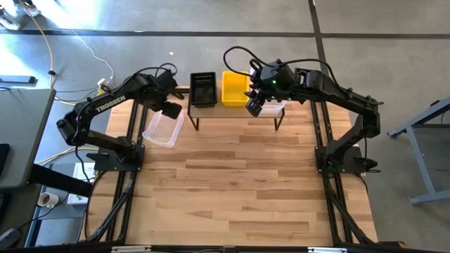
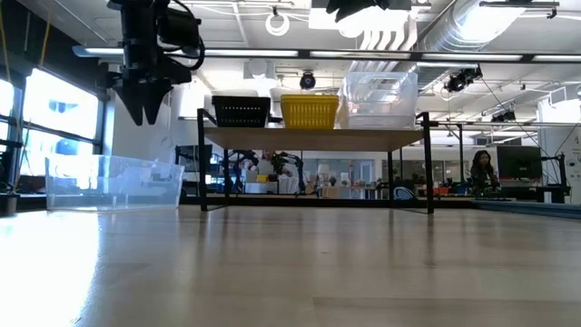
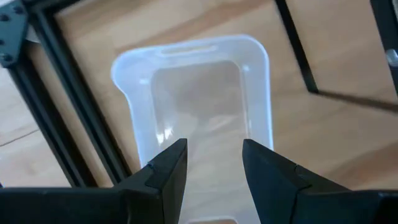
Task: Stack baskets on shelf by color
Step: Move the transparent bin to the center of the table
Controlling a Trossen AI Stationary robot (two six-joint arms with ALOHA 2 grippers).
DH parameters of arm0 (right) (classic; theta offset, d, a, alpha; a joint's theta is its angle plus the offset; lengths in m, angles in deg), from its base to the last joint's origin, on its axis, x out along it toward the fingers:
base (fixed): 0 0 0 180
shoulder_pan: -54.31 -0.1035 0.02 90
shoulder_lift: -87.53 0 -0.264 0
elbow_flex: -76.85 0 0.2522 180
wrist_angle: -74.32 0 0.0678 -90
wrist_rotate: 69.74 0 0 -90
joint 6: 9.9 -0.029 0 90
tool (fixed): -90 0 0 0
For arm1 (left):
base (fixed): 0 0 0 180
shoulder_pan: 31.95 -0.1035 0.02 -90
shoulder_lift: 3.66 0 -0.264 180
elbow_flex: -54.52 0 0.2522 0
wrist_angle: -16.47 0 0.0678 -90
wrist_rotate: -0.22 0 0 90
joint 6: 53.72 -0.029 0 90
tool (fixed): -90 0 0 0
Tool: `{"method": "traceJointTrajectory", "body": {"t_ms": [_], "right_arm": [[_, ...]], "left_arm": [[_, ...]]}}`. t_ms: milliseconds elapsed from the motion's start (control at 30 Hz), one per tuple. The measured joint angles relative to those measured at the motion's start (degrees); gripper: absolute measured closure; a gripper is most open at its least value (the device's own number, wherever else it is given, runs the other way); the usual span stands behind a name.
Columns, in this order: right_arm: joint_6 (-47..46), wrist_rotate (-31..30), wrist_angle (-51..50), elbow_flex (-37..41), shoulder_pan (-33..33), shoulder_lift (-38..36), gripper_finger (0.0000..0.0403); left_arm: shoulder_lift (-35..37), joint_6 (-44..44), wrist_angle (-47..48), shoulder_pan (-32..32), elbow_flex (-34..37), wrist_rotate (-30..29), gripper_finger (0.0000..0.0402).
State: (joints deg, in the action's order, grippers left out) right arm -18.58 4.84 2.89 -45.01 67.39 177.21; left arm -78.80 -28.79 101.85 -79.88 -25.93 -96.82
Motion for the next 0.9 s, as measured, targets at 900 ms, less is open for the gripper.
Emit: {"method": "traceJointTrajectory", "body": {"t_ms": [900], "right_arm": [[0.2,2.4,-0.4,0.0,0.0,0.0,0.0265]], "left_arm": [[9.4,-28.6,11.7,26.5,8.5,5.4,0.0257]]}}
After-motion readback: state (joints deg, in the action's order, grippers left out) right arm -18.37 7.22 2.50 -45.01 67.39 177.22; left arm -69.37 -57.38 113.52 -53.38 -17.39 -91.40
